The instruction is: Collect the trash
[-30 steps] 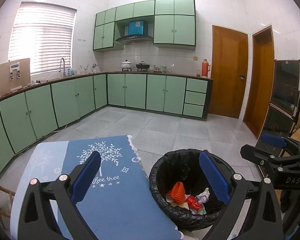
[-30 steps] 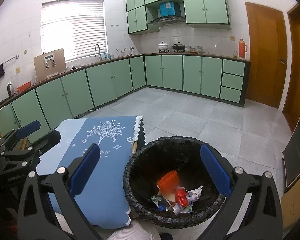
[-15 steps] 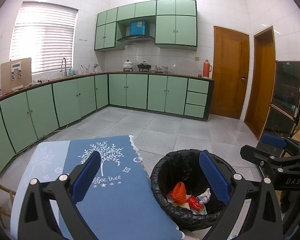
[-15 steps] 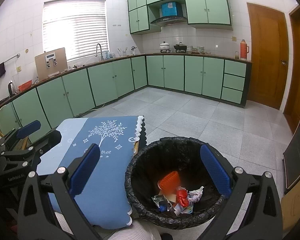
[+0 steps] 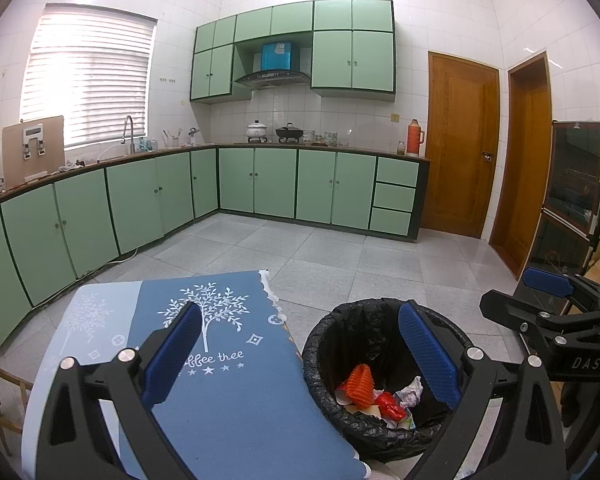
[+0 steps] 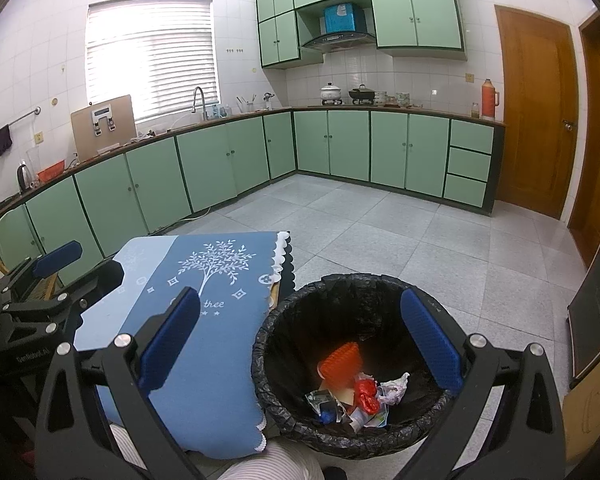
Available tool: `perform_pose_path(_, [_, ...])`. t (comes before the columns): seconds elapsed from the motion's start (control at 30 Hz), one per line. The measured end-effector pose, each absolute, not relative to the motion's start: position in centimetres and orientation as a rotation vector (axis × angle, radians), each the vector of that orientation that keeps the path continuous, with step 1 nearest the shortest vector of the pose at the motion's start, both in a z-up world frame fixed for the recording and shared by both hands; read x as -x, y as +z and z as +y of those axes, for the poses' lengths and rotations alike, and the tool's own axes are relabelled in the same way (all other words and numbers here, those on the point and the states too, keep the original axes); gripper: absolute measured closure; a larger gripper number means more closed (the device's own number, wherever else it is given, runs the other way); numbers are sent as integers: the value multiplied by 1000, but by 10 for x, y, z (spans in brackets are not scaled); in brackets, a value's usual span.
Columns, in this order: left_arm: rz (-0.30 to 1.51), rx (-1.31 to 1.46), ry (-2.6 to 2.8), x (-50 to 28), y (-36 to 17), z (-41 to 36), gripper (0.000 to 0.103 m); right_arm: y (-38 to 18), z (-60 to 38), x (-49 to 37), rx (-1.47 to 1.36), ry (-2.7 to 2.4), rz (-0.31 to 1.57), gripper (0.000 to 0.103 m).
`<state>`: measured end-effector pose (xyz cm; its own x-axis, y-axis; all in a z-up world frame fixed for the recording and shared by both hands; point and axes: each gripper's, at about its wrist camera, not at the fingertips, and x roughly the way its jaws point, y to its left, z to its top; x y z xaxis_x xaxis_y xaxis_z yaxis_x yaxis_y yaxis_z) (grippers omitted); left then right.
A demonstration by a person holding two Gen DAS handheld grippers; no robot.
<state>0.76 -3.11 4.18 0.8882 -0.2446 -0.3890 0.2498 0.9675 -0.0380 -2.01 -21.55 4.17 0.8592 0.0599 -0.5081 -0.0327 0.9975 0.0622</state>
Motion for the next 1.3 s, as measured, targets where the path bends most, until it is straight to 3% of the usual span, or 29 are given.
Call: perform_pose_path(1.3, [410,-14,-250,-13,37,-31,6,40,-211,19,-51,55,540,5])
